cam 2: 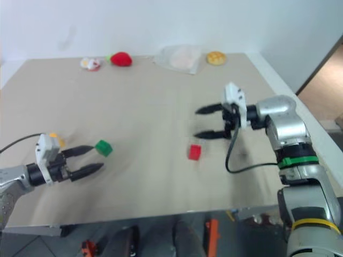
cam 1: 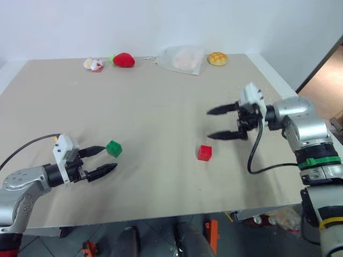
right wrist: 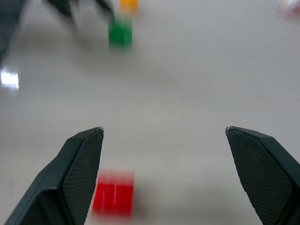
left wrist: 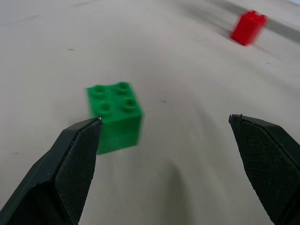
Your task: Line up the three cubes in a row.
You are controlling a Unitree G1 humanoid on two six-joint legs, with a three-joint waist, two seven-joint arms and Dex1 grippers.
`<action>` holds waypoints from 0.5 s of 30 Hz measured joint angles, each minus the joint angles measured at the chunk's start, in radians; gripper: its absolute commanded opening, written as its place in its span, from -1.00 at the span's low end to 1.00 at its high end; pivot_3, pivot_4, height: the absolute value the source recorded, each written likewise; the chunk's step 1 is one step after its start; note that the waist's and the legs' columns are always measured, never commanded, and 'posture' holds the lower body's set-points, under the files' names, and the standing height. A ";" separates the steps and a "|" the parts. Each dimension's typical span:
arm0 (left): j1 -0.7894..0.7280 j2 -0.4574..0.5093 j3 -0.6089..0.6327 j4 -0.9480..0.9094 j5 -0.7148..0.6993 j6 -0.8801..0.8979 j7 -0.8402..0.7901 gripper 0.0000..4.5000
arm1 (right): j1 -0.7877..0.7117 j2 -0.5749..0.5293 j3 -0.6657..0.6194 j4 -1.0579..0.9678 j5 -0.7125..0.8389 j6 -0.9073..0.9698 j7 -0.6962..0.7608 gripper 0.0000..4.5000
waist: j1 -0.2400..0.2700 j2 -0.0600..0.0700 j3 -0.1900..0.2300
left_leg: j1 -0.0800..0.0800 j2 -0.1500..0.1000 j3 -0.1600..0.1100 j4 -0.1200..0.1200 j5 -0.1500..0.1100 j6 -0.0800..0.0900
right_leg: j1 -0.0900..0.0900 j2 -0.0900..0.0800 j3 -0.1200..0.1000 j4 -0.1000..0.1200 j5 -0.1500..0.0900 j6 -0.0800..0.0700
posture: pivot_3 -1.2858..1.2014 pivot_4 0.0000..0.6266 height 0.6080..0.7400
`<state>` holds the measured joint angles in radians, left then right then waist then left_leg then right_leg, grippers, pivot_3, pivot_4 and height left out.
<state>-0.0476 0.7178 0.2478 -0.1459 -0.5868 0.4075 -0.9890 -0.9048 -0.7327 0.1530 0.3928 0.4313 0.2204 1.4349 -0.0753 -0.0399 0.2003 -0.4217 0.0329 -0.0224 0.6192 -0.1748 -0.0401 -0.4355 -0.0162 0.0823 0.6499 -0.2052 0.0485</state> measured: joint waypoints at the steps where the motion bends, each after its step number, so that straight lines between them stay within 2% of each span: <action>1: -0.008 -0.005 -0.006 0.008 0.009 -0.012 0.004 1.00 | 0.018 0.009 -0.010 -0.040 0.011 0.027 -0.019 0.93 | 0.001 0.000 0.000 | 0.000 0.000 0.000 0.000 0.000 0.000 | 0.000 0.000 0.000 0.000 0.000 0.000 | 0.03 -0.52 1.00; 7: -0.034 -0.040 -0.014 0.064 0.053 -0.044 0.044 1.00 | 0.163 0.044 -0.013 -0.174 0.015 0.105 -0.086 0.93 | 0.010 0.000 0.000 | -0.004 -0.001 0.000 0.001 0.000 0.000 | -0.002 -0.001 0.001 0.000 0.002 0.006 | 0.03 -0.52 1.00; 15: -0.075 -0.076 -0.019 0.092 0.059 -0.057 0.062 1.00 | 0.195 0.053 -0.015 -0.257 0.016 0.144 -0.125 0.93 | 0.012 0.000 0.000 | -0.003 0.000 0.001 0.003 0.000 0.000 | -0.002 0.000 0.000 0.000 0.003 0.002 | 0.03 -0.52 1.00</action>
<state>-0.1222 0.6419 0.2293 -0.0536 -0.5278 0.3508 -0.9267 -0.7093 -0.6794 0.1381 0.1357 0.4469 0.3646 1.3094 -0.0633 -0.0402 0.2000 -0.4247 0.0332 -0.0218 0.6220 -0.1747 -0.0399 -0.4372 -0.0157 0.0828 0.6497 -0.2019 0.0509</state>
